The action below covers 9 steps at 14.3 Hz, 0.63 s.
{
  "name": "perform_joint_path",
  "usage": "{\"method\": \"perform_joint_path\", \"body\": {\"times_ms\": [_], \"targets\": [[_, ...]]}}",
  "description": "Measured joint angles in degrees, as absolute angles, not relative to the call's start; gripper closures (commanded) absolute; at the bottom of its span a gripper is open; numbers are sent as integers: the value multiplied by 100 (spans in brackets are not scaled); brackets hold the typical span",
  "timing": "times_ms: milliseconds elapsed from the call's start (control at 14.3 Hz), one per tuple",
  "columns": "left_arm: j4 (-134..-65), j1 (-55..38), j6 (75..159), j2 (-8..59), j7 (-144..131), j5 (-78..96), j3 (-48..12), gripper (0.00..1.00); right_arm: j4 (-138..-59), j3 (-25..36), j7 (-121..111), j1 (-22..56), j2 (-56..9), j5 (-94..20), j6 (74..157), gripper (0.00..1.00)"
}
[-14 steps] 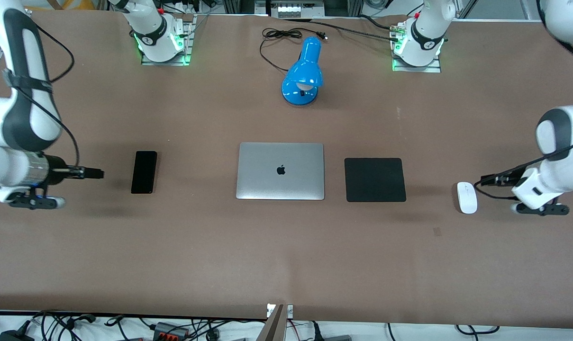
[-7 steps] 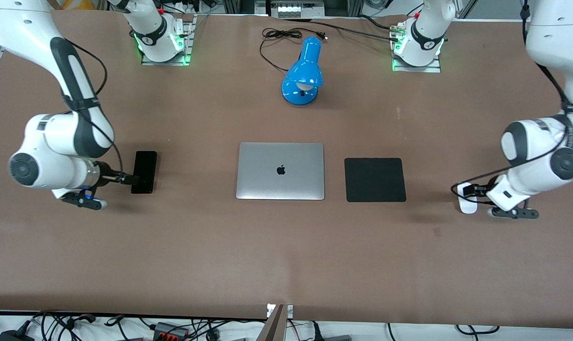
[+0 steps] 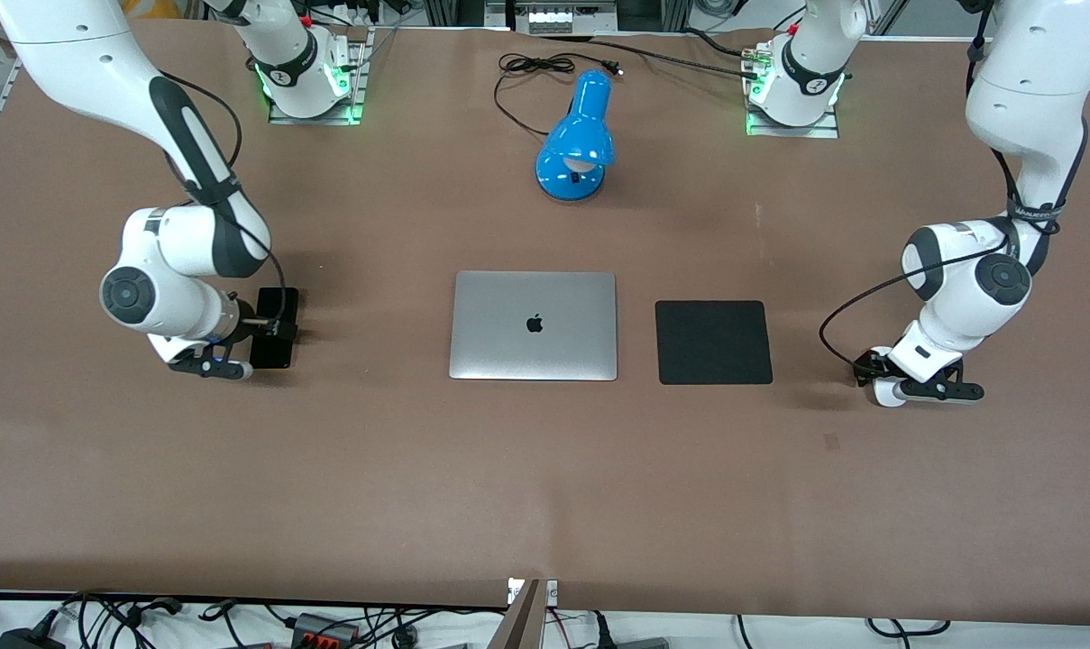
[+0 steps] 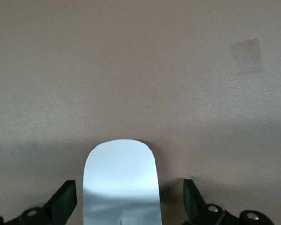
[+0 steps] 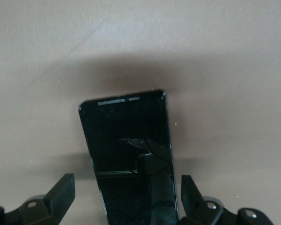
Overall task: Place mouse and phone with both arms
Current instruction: 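Grasp the black phone with the right gripper while the left gripper grasps the mouse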
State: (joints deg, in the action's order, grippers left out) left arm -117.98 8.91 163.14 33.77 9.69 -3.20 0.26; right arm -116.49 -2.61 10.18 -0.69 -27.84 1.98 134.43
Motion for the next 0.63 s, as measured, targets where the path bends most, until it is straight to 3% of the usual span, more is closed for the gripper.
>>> {"method": "perform_joint_path", "body": {"times_ms": [70,279,349,419,628], "targets": [[-11797,892,16320,3381,970,-320,26,3,-11716,-261,1006,-65,-2743,218,13458,0],[-11785,893,16321,3381,970,-320,26,47,-11875,-261,899,-61,-2606,225,13476,0],[-11783,893,16321,3381,970,-320,26,56,-11948,-261,815,-58,-2561,226,13535,0],[-11782,892,16308,3378,970,-320,25,63,-12055,-261,711,-57,-2524,226,13678,0],[-11667,891,15837,3325,970,-321,14,68,-12436,-261,358,-57,-2486,227,14333,0]]}}
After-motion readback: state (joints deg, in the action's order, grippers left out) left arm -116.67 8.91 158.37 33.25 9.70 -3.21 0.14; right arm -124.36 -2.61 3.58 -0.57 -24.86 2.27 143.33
